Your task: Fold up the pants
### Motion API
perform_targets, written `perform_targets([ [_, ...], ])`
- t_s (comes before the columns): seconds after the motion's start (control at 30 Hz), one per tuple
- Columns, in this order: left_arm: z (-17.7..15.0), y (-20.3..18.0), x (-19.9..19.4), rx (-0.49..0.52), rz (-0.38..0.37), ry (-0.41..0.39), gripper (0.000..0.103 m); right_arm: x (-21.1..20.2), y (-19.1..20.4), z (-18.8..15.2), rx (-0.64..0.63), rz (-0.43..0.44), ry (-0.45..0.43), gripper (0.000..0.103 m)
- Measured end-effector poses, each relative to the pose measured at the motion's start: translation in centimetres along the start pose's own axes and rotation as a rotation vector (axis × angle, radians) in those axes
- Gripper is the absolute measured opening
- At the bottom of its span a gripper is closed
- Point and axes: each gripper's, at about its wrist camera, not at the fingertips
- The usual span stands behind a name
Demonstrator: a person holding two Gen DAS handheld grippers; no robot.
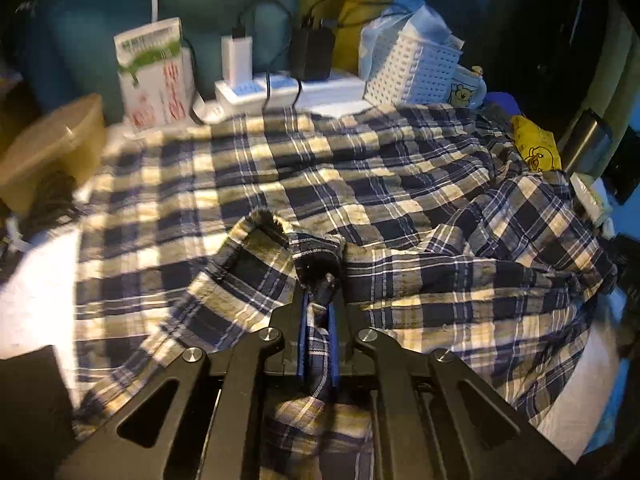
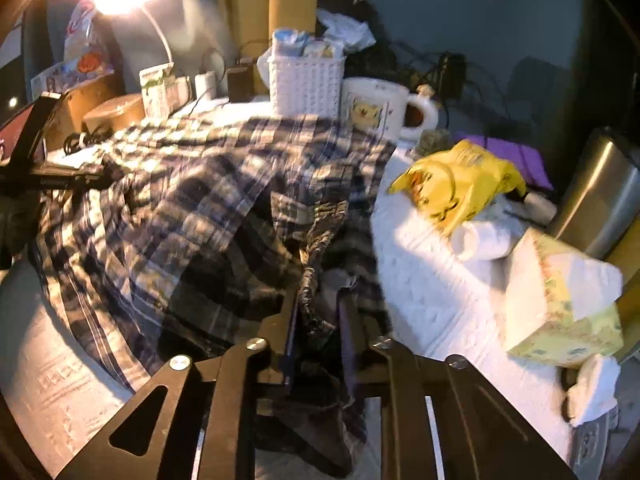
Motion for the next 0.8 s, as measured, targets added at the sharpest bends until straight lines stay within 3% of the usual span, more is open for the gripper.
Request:
perform_targets([
  [0.2,1.0,-0.2,-5.5,-0.032,0.009,-0.115,0.007,-3.0,-0.1,3.7,-0.023,-0.05,-0.089,0.012],
  [0.37,1.4,-0.2,-11.6,-0.05,-0.002,-0.209,0.007,-7.2,-0.1,3.9,-0.052,-0.085,-0.165,0.012],
  [0.47,1.1,-0.2,-15.2,-0.056,0.006,-0.265,0.007,-7.0,0.5,5.1,-0.061,-0.112,-0.2,0.012],
  [0.5,0.9,-0.1,-16.3,-0.064,0.007,-0.277,0.007,-7.0,0.7,5.0,-0.056,-0.124,-0.203,0.012],
  [0.6,-0.3,0.4,-19.5,-0.086,0.013,-0.304,0.007,-13.1,-1.8,-0.2,-0.031,-0.161,-0.213,0.012],
  [0.67,-1.3,0.8,-20.9,-0.101,0.017,-0.301,0.007,-14.0,-2.0,-0.5,-0.013,-0.179,-0.206,0.012],
  [0.8,-4.8,1.7,-21.9,-0.136,0.027,-0.223,0.007,-16.2,-2.1,-2.0,0.048,-0.189,-0.142,0.012],
])
Point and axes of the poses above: each gripper's, at about its wrist camera, not at the fingertips, and x roughly the way its jaws point, y to its left, z to its top, and after that the axes turned 9 degrees about -y, right-handed
